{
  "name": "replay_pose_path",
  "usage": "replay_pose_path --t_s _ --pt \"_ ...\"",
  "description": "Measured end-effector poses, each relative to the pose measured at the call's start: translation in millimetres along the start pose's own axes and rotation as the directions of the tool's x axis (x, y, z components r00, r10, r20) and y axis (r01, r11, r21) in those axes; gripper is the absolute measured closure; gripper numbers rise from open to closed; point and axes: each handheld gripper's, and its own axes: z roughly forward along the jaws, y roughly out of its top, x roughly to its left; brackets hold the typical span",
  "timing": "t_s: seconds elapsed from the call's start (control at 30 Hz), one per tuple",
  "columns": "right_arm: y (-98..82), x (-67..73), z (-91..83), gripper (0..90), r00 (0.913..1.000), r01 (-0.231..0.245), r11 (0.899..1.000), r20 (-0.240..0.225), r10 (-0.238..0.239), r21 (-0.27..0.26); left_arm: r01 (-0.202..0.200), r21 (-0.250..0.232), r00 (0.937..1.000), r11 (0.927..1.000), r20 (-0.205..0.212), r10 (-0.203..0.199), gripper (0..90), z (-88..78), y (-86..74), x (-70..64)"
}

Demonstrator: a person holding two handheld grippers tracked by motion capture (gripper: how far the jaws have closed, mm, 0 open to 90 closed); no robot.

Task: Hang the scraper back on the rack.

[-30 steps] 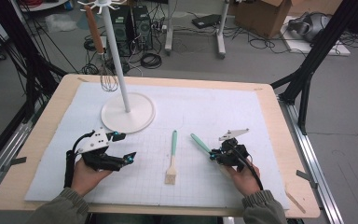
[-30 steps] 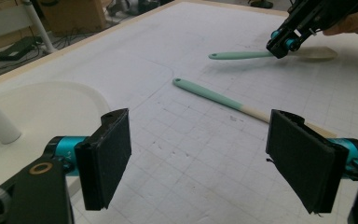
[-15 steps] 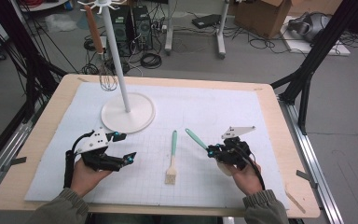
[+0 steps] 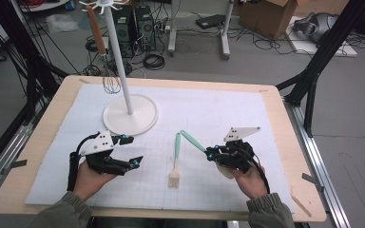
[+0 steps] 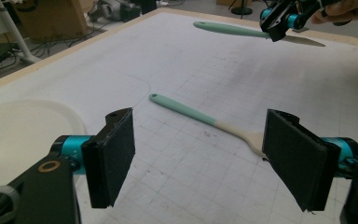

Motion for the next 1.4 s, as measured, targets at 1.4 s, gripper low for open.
replay_pose_path --t_s 1.4 --pt "49.7 58.0 51.7 80.2 0.9598 0.178 0.978 -0.201 -0.197 -0.105 0.038 0.008 0.9879 0.9993 0.150 -0.039 42.9 11.9 13.7 -10.5"
